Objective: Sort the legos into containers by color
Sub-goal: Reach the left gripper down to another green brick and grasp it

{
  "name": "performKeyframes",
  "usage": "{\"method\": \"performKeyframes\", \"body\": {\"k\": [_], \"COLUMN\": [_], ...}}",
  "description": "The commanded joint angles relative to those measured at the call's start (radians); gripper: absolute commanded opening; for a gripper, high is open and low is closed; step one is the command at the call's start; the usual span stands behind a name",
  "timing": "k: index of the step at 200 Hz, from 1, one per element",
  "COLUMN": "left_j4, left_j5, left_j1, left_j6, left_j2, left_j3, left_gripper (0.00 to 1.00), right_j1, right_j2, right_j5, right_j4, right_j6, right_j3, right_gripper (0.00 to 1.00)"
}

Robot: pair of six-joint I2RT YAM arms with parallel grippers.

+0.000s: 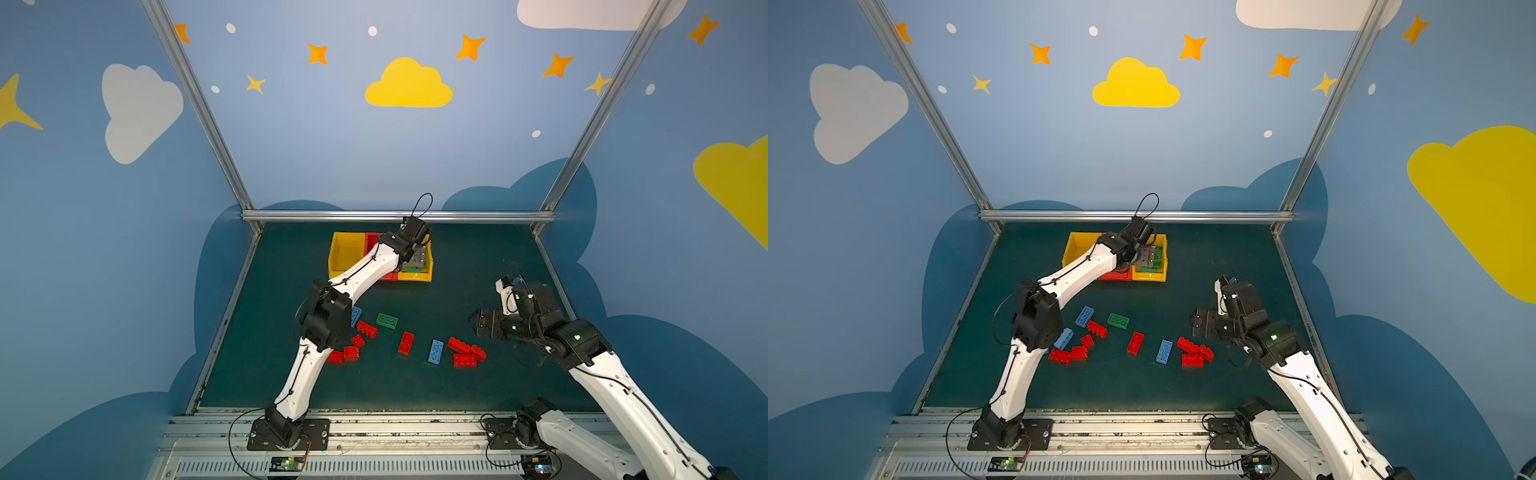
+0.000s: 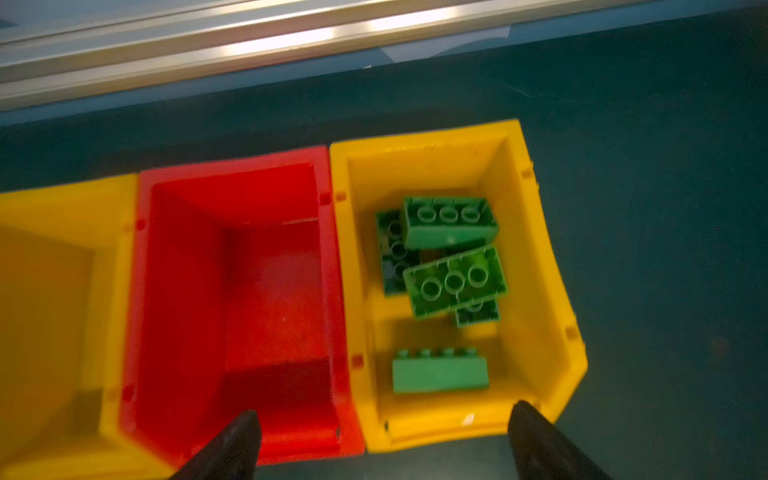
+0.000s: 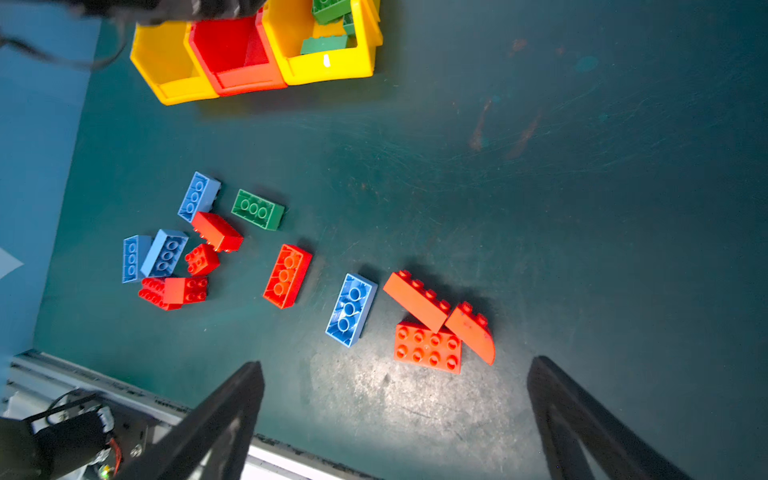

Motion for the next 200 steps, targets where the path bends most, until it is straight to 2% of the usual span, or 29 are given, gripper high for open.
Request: {"method": "performKeyframes", "body": {"k": [1,27,67,125,200], "left_j4": [0.078,0.100,0.150,0.207,0.230], "left_j5": [0.026,0.109,0.185,0.239,0.267], "left_j1": [-0.013,-0.021,-0.035,-0.040,-0.041], "left_j6": [-0.037,-0.048,-0.068,-0.043,-0.031], "left_j2": [-0.182,-0.331,-0.410,-0.381,-0.332], "left_j3": [-0.243,-0.493,-0.712,-0.771,-0.780], "left_gripper": [0.92,0.92,0.92,0.91,0.90], "right_j1": [0.029,0.076,0.160,0.243,0.262], "right_j2": [-0.023,-0.041,-0.065,-0.095,-0.090], "right_j5": [-0.032,-0.022,0.003,0.069,0.092], "right_j4": [-0.018,-0.028,-0.025,-0.047,-0.043], "right_j6": [0.021,0.043,0.103,0.151,0.170], "right_j3": [-0.023,-0.046,-0.081,-0.098,-0.115], "right_gripper": [0.97,0.97,0.97,0.97,0.97]}}
